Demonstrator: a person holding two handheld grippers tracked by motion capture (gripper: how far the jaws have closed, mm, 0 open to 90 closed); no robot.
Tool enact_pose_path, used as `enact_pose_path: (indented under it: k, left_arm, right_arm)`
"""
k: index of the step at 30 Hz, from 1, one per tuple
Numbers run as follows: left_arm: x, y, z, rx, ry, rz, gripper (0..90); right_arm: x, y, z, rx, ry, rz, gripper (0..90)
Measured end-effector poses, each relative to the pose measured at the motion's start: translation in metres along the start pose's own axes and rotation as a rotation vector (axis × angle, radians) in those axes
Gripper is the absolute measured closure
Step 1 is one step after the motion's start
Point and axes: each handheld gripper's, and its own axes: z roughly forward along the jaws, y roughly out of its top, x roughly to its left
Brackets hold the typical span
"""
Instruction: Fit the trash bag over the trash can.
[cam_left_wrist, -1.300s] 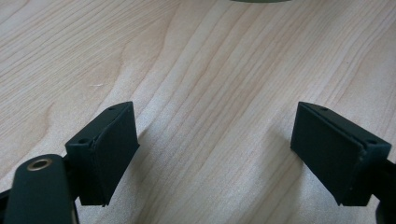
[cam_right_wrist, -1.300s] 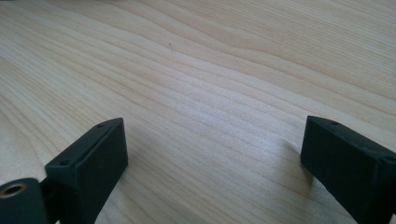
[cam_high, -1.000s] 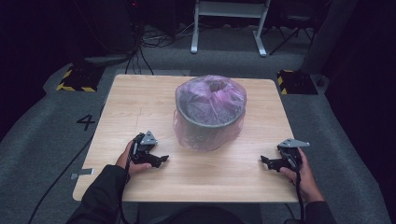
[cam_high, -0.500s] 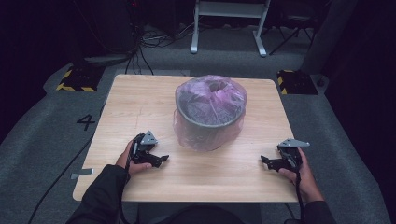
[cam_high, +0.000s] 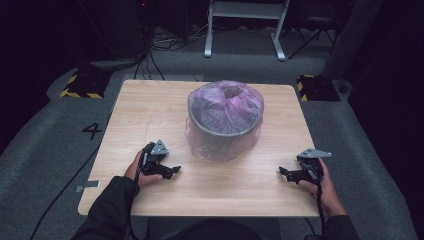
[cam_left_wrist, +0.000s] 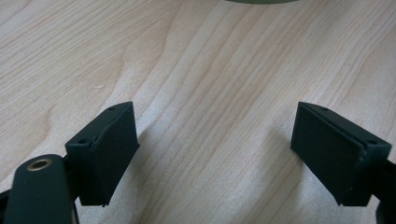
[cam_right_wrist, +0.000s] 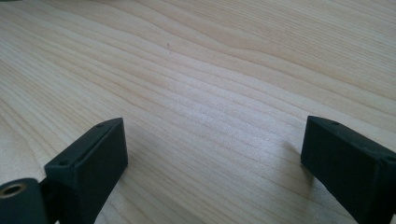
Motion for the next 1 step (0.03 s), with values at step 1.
enact_pose_path:
  k: [1]
  left_arm:
    - [0.0000, 0.0000, 0.0000, 0.000, -0.001, -0.001, 14.6]
  right_arm:
    - [0.0000, 0.0000, 0.0000, -0.001, 0.000, 0.000, 7.5]
